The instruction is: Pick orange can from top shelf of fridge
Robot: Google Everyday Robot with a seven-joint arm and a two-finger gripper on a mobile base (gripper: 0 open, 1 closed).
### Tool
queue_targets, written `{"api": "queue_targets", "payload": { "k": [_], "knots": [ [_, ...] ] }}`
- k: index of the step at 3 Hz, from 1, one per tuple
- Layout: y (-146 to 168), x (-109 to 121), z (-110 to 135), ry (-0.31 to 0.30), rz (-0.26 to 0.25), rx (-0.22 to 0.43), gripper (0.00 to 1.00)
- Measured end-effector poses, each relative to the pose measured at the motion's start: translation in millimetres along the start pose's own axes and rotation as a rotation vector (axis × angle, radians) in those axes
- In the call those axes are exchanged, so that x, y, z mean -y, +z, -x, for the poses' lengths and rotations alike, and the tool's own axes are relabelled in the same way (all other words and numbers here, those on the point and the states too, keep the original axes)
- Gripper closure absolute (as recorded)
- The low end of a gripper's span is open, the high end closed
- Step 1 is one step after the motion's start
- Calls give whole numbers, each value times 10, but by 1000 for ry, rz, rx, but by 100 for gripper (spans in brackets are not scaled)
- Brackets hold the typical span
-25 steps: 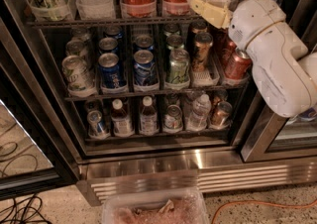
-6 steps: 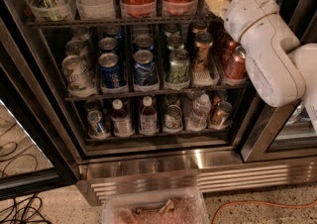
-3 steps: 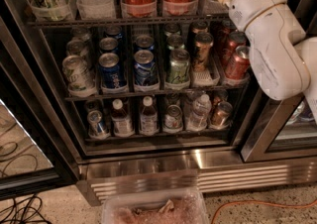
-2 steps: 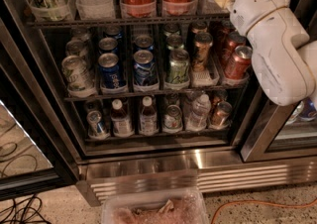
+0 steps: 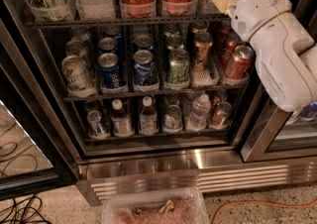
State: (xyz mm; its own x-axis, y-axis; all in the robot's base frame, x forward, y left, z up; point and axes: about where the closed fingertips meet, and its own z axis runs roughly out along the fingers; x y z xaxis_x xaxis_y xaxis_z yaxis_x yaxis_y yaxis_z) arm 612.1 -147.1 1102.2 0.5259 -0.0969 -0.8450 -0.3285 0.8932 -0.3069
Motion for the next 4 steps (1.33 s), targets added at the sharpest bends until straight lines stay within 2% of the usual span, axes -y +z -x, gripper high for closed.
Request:
{"api": "queue_targets", "payload": {
  "k": [2,4],
  "knots": [
    [76,-53,65,-13,16,15,100],
    [307,-95,272,-33,38,64,100]
  ]
}}
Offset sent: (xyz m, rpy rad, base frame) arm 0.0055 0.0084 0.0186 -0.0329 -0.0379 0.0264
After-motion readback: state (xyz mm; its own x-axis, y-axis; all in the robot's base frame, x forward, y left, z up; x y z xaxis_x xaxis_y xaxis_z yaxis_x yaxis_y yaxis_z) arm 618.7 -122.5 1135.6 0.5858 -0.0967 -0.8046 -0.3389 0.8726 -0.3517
